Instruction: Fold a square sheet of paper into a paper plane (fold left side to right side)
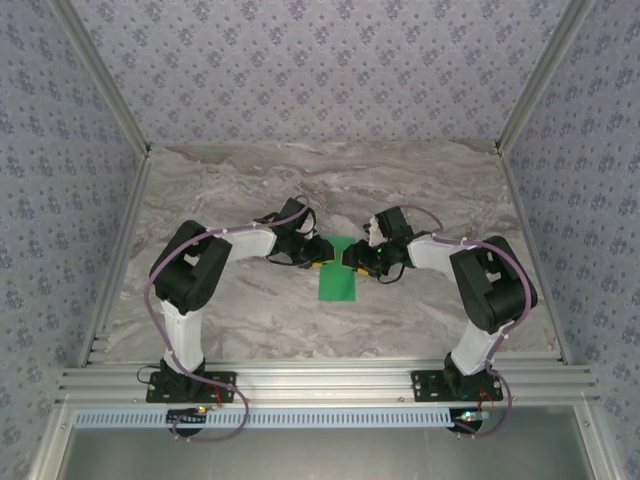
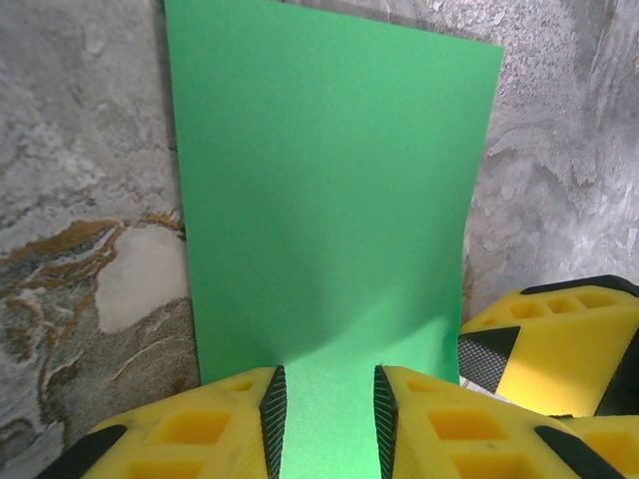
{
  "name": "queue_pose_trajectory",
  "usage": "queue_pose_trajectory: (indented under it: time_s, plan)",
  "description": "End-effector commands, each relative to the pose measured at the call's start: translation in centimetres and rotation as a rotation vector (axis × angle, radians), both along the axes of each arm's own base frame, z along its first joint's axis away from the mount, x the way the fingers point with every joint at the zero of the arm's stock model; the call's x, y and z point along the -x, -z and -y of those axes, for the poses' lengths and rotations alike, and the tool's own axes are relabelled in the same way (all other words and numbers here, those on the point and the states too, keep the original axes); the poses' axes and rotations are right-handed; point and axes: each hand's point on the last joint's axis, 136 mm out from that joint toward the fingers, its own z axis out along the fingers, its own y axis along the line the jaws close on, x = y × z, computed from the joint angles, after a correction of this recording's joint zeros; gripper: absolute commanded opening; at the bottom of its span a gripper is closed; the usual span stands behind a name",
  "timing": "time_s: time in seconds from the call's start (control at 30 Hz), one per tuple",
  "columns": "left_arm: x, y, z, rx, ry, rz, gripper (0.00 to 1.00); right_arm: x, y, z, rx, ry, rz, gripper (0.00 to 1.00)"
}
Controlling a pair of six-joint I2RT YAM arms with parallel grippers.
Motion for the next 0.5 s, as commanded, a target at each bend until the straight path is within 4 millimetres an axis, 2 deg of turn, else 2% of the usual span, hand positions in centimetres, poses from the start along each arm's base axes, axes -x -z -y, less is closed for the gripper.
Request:
queue_pose_trajectory:
  time_s: [0.0,0.27,0.47]
  plan:
    - [-0.2,-2.4,0.1,0.02,0.008,0.067,0.32,-0.6,-0.5,-0.7,-0.027,-0.001,0.002,0.46]
    - [-0.4,-7.8,-2.7,-0.017,-0.022,0.287,0.47,-0.7,-0.5,-0.3,-0.014,0.001,-0.016,0.46]
    - [2.1,-10.8,-4.4,0.006,0.013,0.446,0.53,-0.1,-0.1,0.4,0.004,0.012,-0.05,0.47]
